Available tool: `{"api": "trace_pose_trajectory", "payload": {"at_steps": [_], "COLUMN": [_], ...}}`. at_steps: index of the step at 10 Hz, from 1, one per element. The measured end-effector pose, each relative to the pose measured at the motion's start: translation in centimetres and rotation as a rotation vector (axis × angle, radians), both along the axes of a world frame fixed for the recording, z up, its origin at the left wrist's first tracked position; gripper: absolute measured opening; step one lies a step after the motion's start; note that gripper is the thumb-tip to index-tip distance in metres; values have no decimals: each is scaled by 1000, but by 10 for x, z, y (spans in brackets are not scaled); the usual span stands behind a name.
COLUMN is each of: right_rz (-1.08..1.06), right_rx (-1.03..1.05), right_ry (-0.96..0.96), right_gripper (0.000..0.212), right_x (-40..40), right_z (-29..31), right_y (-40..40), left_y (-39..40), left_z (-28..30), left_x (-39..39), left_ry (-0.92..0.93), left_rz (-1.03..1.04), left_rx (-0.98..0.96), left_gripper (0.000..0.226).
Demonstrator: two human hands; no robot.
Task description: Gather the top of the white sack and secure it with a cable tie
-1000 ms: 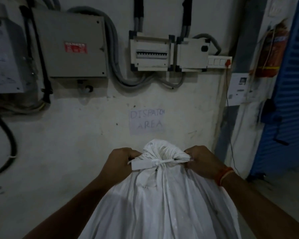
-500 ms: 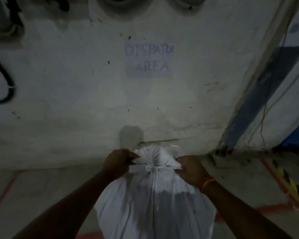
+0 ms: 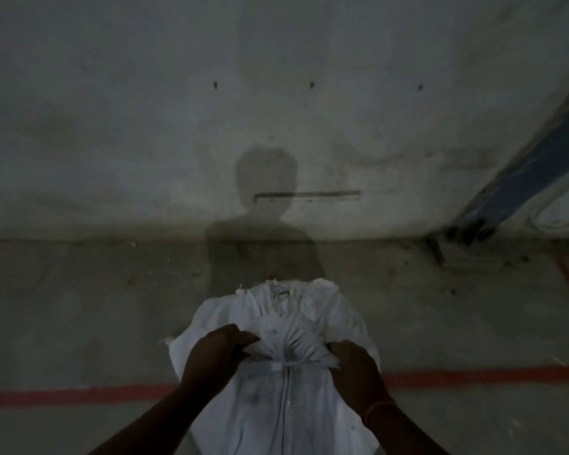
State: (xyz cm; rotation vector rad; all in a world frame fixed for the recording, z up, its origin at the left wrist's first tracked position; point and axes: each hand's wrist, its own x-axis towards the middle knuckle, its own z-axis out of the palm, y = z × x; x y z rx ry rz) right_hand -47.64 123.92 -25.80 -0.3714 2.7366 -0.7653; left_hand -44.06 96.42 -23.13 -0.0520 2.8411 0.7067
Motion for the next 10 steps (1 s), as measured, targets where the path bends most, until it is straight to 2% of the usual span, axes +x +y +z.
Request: {"api": "trace_pose_trajectory", "payload": {"at_steps": [1,2,3,4,5,7,8,9,10], "right_rz": [-21,-1,29,99,133,252,226,152,80], "right_rx": [35,159,319,380,336,345,320,226,75], "right_ry": [-27,24,-16,-78,-137,-335,-319,-183,41], "right_gripper": [19,19,38,59,75,111,116,113,103], "right_x": [7,9,9,15,12,2,-2,-12,-10], "right_z": [-54,-73,-82,-94,-89,-30,11,61,107], "right_y": [0,-3,-3,-3,0,10,8,3,-6], "left_y": [5,-2,-12,-22,-27,-26,-19,-10,-2], "left_z": [-45,-68,-84,-88,-81,-24,17,65,125], "left_x": [0,-2,0,4,5,2,-1,-13,-22], "left_ry": [6,-58,-143,-248,-234,-236,-121,71,192], "left_rz": [16,9,-118,-153,-138,-23,-6,2,9], "left_rx": [3,24,0,33,146,286,215,180,158], "left_gripper": [27,34,53,74,86,85,65,53,50]}}
